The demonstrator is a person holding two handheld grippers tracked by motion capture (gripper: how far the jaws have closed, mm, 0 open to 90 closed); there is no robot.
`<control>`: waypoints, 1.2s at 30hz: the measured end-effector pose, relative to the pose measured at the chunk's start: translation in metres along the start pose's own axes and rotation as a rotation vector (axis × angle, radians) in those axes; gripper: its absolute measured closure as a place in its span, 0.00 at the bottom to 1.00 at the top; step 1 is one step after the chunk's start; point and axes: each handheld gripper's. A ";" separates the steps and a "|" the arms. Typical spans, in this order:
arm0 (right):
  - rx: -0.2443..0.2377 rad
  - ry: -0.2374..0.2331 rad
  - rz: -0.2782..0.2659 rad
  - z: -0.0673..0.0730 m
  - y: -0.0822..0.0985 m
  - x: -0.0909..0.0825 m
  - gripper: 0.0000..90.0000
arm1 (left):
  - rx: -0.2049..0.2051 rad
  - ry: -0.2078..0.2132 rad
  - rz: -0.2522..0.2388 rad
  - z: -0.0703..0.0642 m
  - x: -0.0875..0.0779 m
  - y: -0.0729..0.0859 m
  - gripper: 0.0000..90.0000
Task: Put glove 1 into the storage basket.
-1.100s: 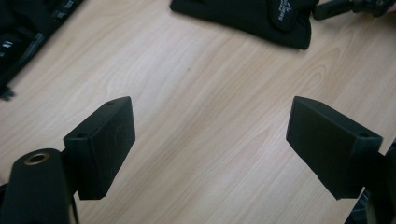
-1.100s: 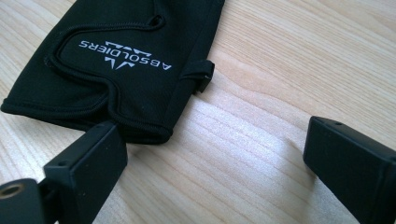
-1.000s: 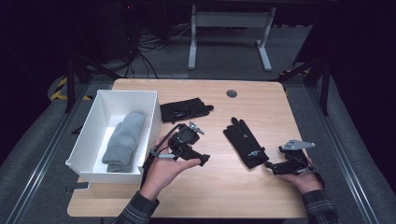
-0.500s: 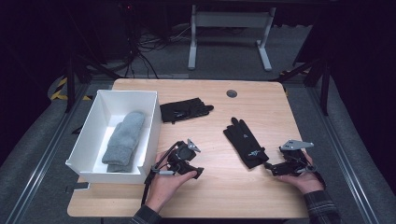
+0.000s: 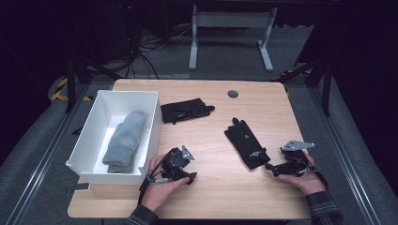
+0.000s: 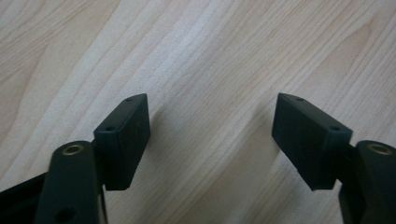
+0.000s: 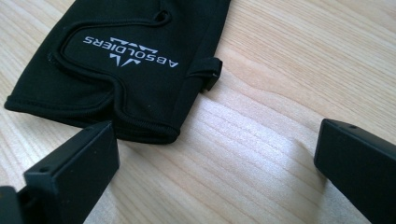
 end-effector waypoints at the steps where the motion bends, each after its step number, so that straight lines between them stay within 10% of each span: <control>1: 0.001 -0.002 -0.002 0.000 0.000 0.000 0.00 | -0.003 0.008 -0.010 0.001 0.001 0.002 0.26; 14: 0.025 0.018 -0.030 0.011 -0.013 -0.018 0.26 | -0.002 -0.022 -0.185 -0.007 0.010 0.020 0.12; 23: -0.008 -0.023 -0.017 0.031 -0.037 -0.010 0.53 | -0.001 -0.022 -0.184 -0.008 0.011 0.019 0.08; 36: -0.032 -0.106 0.027 0.057 -0.070 0.025 0.68 | -0.002 -0.022 -0.184 -0.008 0.011 0.019 0.08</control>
Point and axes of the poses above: each handheld gripper's, and its own axes: x roughly forward along the jaws, y roughly out of its underside, z roughly to its left, and after that the axes turned 12 degrees about x, right-handed
